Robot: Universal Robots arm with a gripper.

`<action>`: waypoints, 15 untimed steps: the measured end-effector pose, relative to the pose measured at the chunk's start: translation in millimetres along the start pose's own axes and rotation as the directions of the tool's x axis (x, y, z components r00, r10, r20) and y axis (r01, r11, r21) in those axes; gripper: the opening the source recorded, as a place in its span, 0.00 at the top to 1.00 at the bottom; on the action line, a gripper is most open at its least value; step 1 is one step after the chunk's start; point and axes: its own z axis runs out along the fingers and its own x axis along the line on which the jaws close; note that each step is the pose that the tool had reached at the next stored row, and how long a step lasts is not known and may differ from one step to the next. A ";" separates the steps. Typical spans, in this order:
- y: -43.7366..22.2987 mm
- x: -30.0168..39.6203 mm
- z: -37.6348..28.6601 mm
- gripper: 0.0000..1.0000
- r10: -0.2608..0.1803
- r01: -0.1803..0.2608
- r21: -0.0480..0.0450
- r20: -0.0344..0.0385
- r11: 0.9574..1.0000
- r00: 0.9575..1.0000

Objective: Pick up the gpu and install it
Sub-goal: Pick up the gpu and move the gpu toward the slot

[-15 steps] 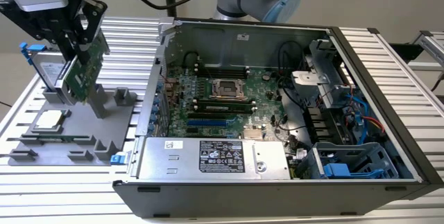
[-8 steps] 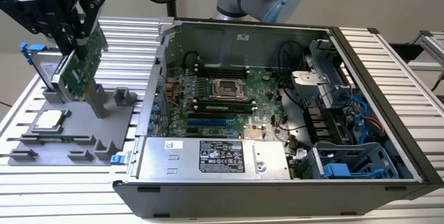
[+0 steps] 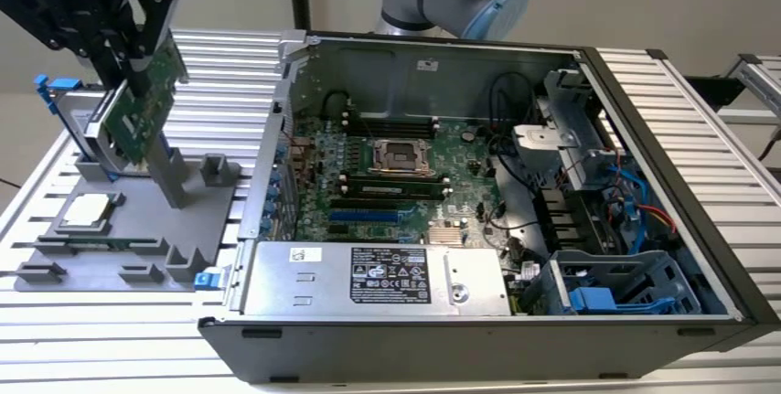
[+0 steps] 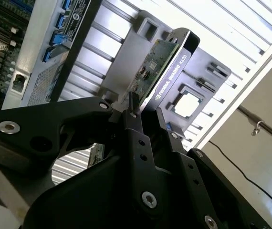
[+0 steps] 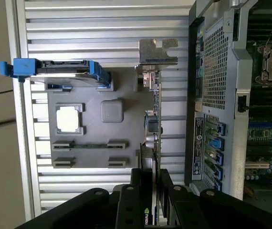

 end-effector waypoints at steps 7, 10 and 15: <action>-0.4 -0.1 -7.7 1.00 0.000 0.000 0.000 0.000 1.000 1.000; -0.6 -0.1 -10.5 1.00 0.000 0.000 0.000 0.000 1.000 1.000; -0.8 -0.1 -14.3 1.00 0.000 0.000 0.000 0.000 1.000 1.000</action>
